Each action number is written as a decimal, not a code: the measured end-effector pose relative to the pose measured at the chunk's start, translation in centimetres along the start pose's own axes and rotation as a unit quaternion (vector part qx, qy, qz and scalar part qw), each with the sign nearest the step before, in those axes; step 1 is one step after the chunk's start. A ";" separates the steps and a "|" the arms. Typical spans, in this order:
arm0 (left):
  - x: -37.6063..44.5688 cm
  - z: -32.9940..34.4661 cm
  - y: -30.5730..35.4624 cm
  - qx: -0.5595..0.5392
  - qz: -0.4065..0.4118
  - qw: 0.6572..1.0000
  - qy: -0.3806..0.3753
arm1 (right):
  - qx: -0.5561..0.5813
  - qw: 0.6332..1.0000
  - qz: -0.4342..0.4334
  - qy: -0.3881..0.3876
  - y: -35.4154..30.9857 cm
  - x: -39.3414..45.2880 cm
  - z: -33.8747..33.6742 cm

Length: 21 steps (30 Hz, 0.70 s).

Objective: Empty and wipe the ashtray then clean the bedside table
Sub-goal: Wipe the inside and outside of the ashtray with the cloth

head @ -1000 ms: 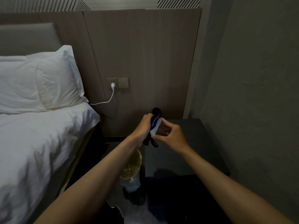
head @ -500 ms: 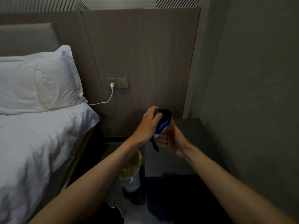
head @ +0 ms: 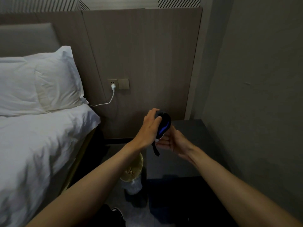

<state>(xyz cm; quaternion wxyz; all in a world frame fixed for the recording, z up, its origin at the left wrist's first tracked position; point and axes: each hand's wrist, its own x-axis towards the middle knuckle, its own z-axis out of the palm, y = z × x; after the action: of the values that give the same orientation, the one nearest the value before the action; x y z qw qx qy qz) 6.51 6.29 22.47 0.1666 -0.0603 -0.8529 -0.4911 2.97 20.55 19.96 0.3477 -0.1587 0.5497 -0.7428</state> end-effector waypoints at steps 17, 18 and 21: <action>0.5 -1.5 -1.4 -0.258 -0.366 0.894 0.014 | -0.537 0.808 -0.229 0.077 -0.6 1.0 0.0; 0.7 -1.8 -1.2 -0.263 -0.387 0.883 0.005 | -0.564 0.785 -0.244 0.075 -0.7 1.0 0.0; 0.9 -2.6 -1.0 -0.267 -0.448 0.853 -0.024 | -0.641 0.715 -0.271 0.060 -0.7 1.1 0.0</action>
<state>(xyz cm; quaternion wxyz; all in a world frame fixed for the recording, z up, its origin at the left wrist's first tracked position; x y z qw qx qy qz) 5.96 3.51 23.20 -0.1146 0.2744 -0.6269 -0.7201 1.97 19.93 20.49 -0.0873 -0.4412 0.8472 -0.2828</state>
